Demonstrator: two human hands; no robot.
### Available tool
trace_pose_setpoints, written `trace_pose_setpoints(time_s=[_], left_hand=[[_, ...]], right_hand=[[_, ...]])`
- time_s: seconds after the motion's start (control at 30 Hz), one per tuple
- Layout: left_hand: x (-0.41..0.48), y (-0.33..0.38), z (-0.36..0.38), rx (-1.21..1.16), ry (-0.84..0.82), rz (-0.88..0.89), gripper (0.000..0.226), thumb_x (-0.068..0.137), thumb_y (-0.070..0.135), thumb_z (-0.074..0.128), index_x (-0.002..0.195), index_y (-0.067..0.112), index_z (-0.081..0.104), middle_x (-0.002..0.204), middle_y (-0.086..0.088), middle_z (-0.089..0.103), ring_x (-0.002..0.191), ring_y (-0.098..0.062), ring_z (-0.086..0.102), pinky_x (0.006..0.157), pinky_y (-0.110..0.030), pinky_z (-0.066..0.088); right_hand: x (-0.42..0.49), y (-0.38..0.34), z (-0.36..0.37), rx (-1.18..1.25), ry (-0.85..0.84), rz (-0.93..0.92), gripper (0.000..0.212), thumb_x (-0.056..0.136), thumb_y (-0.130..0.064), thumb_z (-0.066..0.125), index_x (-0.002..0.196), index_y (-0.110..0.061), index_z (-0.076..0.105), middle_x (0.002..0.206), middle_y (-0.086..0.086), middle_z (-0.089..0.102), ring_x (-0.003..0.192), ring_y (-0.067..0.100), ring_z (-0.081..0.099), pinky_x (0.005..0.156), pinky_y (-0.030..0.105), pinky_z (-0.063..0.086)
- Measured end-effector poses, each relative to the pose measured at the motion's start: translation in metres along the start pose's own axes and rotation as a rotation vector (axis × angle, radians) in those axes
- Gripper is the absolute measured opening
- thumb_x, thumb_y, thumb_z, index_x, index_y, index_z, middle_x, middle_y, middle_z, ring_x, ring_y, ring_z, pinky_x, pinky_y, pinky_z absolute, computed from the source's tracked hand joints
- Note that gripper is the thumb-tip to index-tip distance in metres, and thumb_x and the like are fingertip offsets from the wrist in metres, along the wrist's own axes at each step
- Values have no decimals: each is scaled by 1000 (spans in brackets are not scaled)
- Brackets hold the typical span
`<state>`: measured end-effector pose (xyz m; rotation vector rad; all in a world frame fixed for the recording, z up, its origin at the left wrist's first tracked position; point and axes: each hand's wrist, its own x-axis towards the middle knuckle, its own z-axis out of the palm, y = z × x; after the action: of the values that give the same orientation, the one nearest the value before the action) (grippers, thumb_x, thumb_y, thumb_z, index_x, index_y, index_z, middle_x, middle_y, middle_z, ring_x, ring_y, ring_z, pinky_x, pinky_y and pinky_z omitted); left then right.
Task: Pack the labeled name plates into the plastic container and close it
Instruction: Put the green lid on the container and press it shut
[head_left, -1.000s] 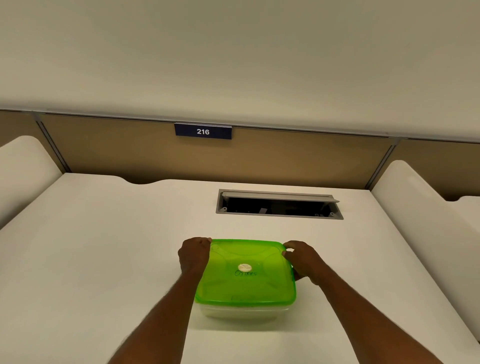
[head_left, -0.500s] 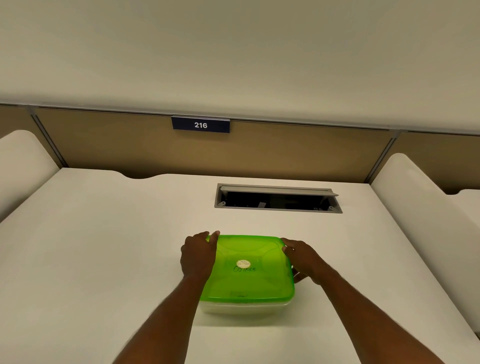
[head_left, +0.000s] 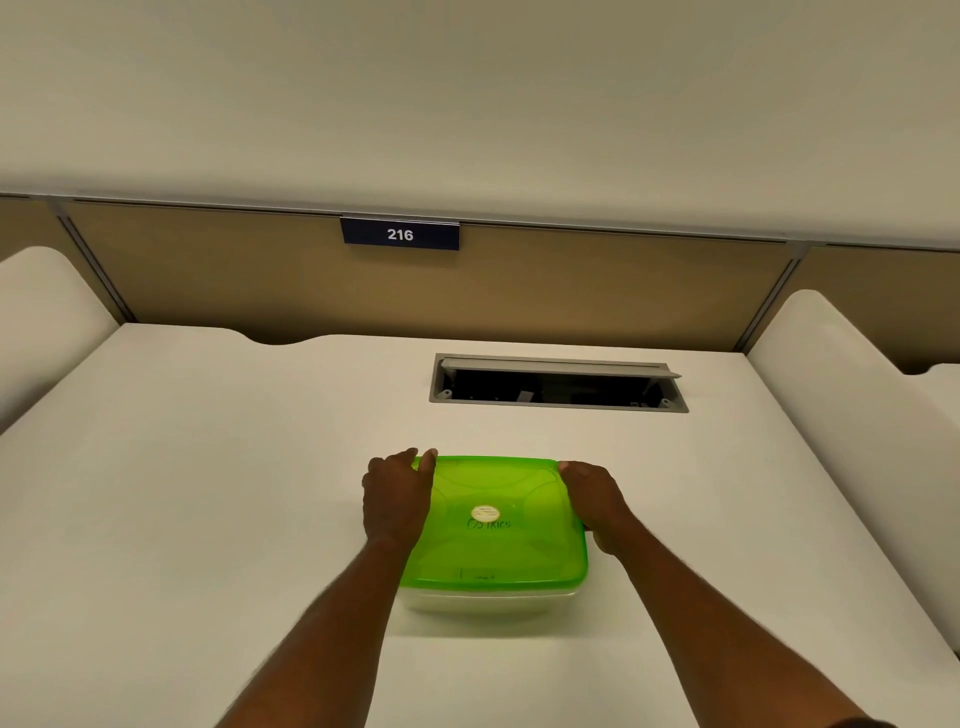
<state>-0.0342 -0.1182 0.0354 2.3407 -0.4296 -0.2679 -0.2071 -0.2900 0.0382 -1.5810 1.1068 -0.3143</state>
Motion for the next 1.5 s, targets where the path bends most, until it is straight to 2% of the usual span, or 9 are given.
trace_pose_setpoints(time_s=[0.17, 0.33, 0.47, 0.6, 0.8, 0.93, 1.13, 1.33, 1.5], left_hand=[[2, -1, 0, -41, 35, 74, 35, 96, 36, 46, 104, 14, 72, 102, -20, 70, 97, -38, 63, 81, -36, 50], [5, -2, -3, -170, 32, 39, 36, 94, 29, 55, 73, 4, 71, 84, -20, 72, 83, -34, 65, 65, -26, 36], [6, -6, -5, -210, 10, -41, 39, 90, 40, 59, 79, 5, 73, 85, -17, 73, 87, -31, 64, 70, -28, 40], [2, -7, 1, 115, -32, -164, 67, 92, 63, 33, 98, 3, 65, 104, -20, 67, 101, -38, 61, 83, -39, 46], [1, -6, 7, 97, -16, -198, 70, 91, 65, 30, 99, 3, 62, 108, -23, 64, 100, -39, 61, 82, -41, 47], [0, -9, 9, 93, -2, -209, 70, 90, 66, 30, 98, 4, 62, 108, -24, 63, 99, -39, 60, 83, -42, 47], [5, -10, 9, 96, -53, -189, 67, 92, 63, 30, 105, 6, 62, 113, -20, 63, 105, -37, 59, 85, -42, 46], [9, -17, 10, 55, -81, -138, 67, 92, 64, 27, 97, 8, 63, 108, -18, 65, 103, -36, 58, 82, -42, 45], [13, -24, 12, -22, -72, -100, 61, 93, 62, 29, 63, 14, 53, 82, -12, 63, 85, -33, 57, 71, -36, 40]], right_hand=[[-3, 4, -2, 95, -29, -76, 29, 100, -20, 44, 95, -12, 71, 105, 20, 70, 92, 27, 64, 91, 49, 51], [-1, 7, -4, 116, -84, -108, 33, 100, -14, 41, 106, -3, 71, 105, 22, 70, 99, 34, 65, 90, 49, 52], [0, 8, -7, 113, -164, -134, 34, 99, -9, 38, 103, -3, 71, 106, 23, 70, 92, 26, 64, 83, 40, 51], [1, 11, -6, 61, -150, -174, 35, 102, -11, 34, 110, -2, 68, 109, 21, 69, 98, 29, 63, 88, 46, 52], [-9, 13, 4, -249, 92, -189, 39, 104, -25, 33, 86, -3, 60, 93, 20, 65, 93, 33, 59, 79, 38, 44], [-16, 19, 7, -428, 134, 15, 61, 102, -46, 24, 104, 1, 64, 110, 23, 66, 107, 39, 59, 90, 41, 46], [-21, 23, 5, -470, 140, -135, 55, 104, -36, 26, 86, 1, 62, 101, 27, 67, 100, 41, 61, 85, 41, 46], [-21, 22, 3, -501, 141, -198, 50, 104, -33, 27, 75, -5, 56, 93, 27, 66, 92, 41, 61, 78, 39, 44], [-20, 24, 2, -417, 121, -133, 49, 103, -34, 28, 61, -14, 44, 78, 15, 57, 78, 29, 52, 73, 37, 41]])
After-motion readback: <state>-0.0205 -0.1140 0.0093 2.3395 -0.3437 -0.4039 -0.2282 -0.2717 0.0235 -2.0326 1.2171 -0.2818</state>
